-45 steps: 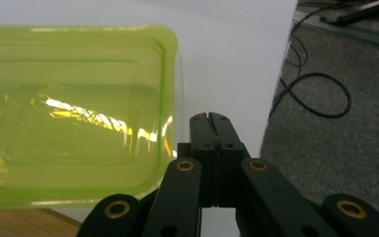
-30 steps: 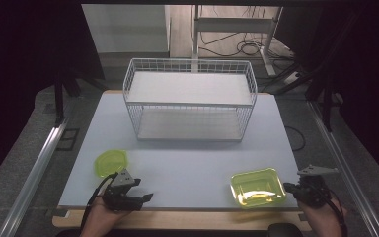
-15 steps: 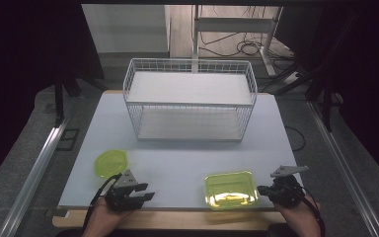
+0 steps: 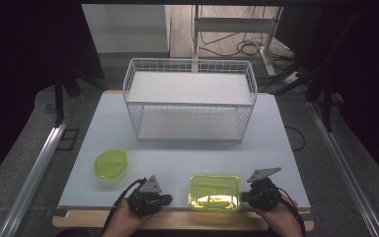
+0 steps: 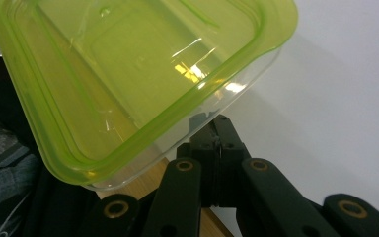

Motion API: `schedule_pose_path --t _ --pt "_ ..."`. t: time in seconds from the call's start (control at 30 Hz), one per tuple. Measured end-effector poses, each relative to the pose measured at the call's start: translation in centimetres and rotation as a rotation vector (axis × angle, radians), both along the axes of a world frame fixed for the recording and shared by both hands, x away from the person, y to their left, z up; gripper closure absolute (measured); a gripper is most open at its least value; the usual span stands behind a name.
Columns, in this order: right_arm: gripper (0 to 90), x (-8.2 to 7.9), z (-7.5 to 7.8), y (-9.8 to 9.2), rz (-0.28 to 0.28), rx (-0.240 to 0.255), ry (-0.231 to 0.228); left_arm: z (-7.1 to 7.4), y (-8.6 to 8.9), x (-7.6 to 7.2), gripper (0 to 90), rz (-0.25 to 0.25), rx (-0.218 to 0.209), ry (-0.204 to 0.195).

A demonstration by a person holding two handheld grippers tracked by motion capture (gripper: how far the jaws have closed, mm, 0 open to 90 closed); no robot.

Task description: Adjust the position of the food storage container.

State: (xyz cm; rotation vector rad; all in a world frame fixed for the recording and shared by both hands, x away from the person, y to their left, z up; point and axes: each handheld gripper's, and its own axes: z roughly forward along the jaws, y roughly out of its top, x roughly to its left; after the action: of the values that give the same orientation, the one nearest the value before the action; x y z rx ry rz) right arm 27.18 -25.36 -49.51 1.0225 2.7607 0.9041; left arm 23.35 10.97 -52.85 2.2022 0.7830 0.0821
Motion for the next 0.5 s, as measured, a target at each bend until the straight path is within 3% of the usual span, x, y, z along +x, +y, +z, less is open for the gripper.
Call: schedule_pose_path --t 0.17,0.5 --pt "89.2 0.2 -0.5 1.0 0.02 -0.007 -0.002 -0.2 -1.0 0.1 85.3 -0.015 0.017 -0.007" --pt "89.2 0.7 -0.7 2.2 0.031 0.057 0.017 -0.2 -0.4 0.8 84.2 0.003 0.01 -0.001"
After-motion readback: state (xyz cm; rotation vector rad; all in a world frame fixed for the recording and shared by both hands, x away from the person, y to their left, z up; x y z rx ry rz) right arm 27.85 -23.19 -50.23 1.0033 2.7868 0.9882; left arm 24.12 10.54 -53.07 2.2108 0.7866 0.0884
